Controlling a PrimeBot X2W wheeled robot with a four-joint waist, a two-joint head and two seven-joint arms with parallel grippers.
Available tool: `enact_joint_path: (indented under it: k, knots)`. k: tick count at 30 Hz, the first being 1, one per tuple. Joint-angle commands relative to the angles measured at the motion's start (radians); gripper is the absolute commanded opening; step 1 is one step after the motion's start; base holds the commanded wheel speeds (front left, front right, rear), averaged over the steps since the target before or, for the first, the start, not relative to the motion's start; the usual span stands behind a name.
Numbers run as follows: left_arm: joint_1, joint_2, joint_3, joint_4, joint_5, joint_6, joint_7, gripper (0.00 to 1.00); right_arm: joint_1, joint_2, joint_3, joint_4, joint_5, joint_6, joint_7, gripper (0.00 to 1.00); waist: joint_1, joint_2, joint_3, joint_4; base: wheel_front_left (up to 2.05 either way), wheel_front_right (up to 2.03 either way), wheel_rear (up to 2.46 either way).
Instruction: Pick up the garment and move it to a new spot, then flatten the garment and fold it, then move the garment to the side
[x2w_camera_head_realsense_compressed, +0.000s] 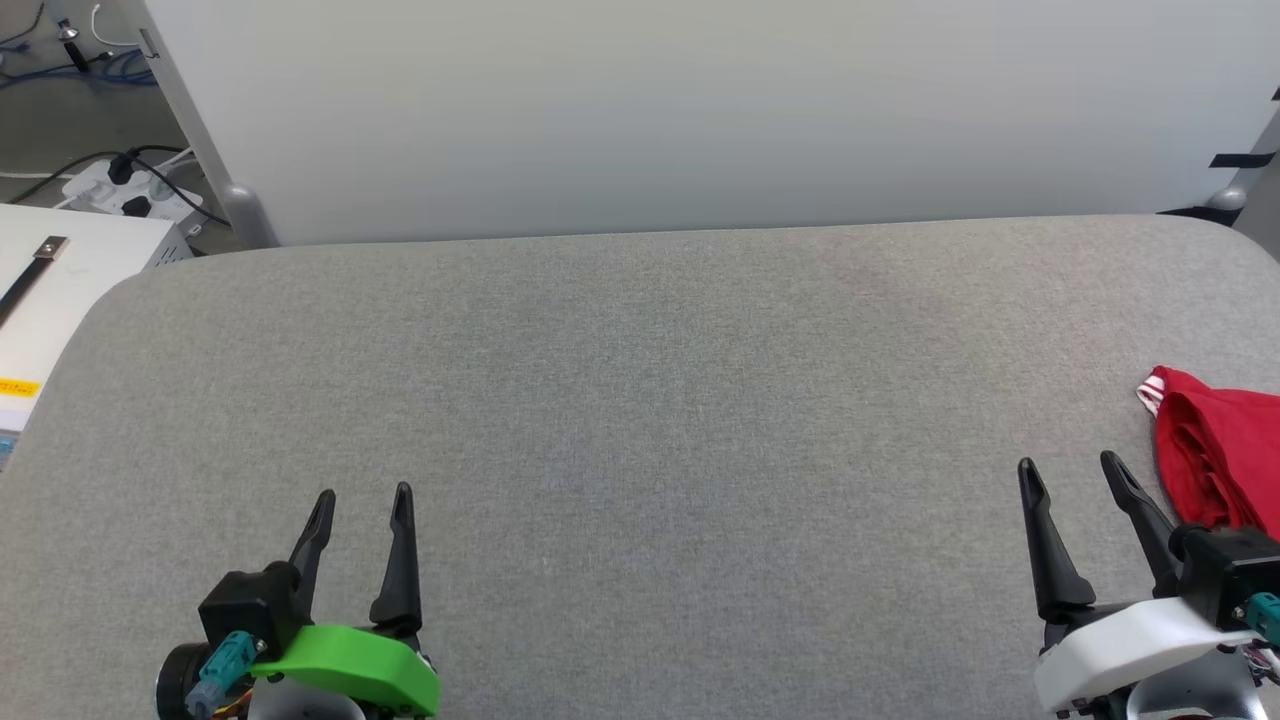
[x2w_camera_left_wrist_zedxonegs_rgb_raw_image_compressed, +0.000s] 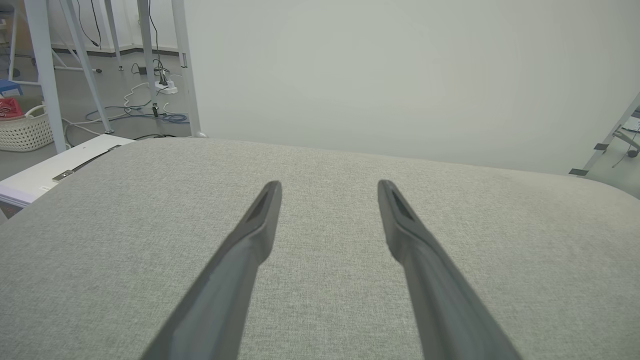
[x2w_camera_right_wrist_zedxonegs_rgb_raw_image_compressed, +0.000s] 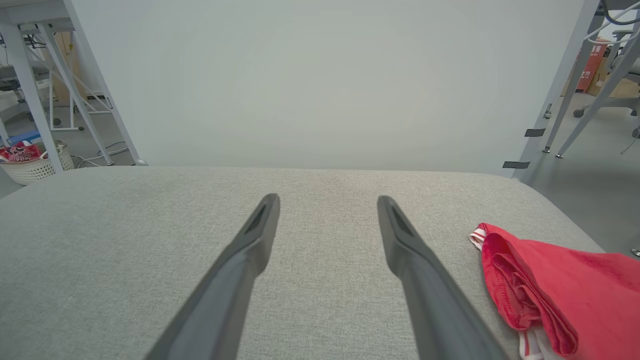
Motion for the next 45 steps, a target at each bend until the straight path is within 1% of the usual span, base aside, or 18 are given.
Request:
enact_joint_path:
  k: [1,7,17,18,45]
  knots:
    - [0.016,-0.001,0.000,0.003,-0.005,-0.007,-0.008,1.00,0.015,0.003,-0.002,-0.013,0.004,-0.001,0.004,1.00,0.0001,0.0000,-0.004,0.003,0.00,0.00,0.00]
    - [0.011,-0.007,-0.006,0.021,-0.009,-0.006,-0.009,1.00,0.019,0.008,0.003,-0.030,0.004,-0.001,0.024,1.00,0.0001,0.0000,-0.005,0.005,0.00,0.00,0.00]
    - [0.001,-0.003,-0.014,0.037,-0.011,-0.009,-0.010,1.00,0.013,0.012,0.008,-0.020,0.008,-0.001,0.031,1.00,0.0001,0.0000,-0.007,0.007,0.00,0.00,0.00]
    - [0.001,-0.002,-0.012,0.037,-0.007,-0.008,-0.007,0.00,0.010,0.008,0.007,-0.020,0.004,0.000,0.026,0.00,0.0001,0.0000,-0.007,0.007,0.00,0.00,0.00]
    - [-0.003,-0.034,0.019,0.008,0.068,-0.015,0.041,0.00,-0.013,0.009,0.011,0.020,-0.021,0.000,0.020,0.00,0.0001,0.0000,-0.005,0.012,0.00,0.00,0.00]
